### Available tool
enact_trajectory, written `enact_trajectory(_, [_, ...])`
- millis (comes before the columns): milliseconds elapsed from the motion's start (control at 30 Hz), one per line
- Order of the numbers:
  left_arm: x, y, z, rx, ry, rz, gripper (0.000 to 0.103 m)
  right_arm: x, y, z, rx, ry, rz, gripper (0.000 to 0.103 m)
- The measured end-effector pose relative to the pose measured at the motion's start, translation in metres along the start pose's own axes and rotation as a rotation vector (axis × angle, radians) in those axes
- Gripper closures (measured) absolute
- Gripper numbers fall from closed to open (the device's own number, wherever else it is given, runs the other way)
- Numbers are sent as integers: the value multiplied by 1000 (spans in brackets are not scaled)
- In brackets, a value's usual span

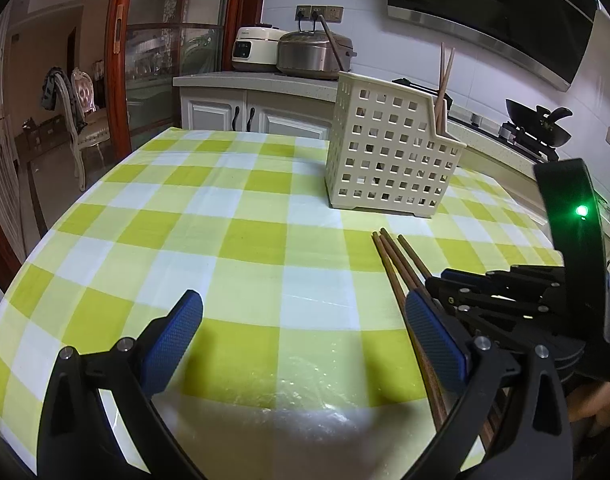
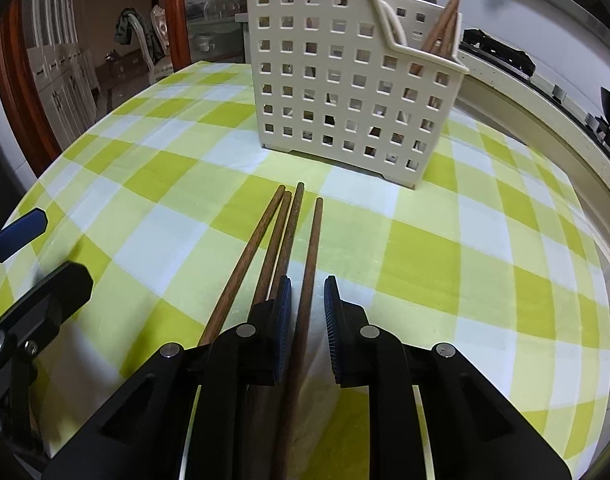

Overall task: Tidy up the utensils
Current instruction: 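Close the right tool on one chopstick while the left tool closes on another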

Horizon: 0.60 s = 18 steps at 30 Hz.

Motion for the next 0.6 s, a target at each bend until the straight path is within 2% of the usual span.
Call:
enact_trajectory(133, [0, 0, 0, 0, 0, 0, 5, 2, -1, -3, -1, 4, -2, 86])
enact_trajectory(200, [1, 0, 0, 1, -3, 2, 5, 3, 0, -3, 8, 5, -16, 90])
enact_trajectory(233, [1, 1, 0, 4, -7, 3, 5, 3, 0, -3, 14, 5, -18, 95])
enact_trajectory(600, [24, 22, 4, 47, -134, 18, 6, -20, 35, 3, 118, 53, -49, 96])
Point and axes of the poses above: each gripper's, at about its wrist camera, not at the fingertips, and x roughly the way its jaws point, y to its right, z to its underside, the point moved 7 cm from there along x, roughly the way its jaws point, and after that the axes turned 9 degrees about x, right-handed, at the moved point
